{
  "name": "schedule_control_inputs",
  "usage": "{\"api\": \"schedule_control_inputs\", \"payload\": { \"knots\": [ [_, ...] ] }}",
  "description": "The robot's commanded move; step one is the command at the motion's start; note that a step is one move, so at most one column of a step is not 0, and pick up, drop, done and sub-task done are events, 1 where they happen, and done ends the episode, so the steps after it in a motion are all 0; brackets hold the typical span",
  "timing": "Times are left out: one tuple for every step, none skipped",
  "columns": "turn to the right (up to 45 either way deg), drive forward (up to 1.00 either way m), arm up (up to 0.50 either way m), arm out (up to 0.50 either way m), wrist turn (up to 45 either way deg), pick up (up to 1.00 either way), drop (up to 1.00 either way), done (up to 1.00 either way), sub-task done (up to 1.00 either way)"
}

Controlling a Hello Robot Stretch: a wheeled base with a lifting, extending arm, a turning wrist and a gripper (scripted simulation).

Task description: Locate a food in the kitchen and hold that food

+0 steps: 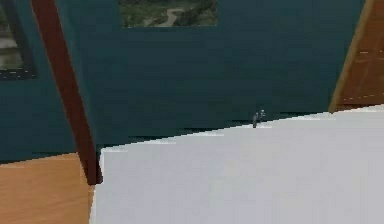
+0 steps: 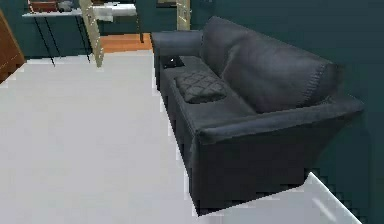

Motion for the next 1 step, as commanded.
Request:
{"api": "schedule_control_inputs", "payload": {
  "knots": [
    [0.0, 0.25, 0.0, 0.0, 0.0, 0.0, 0.0, 0.0, 0.0]
  ]
}}
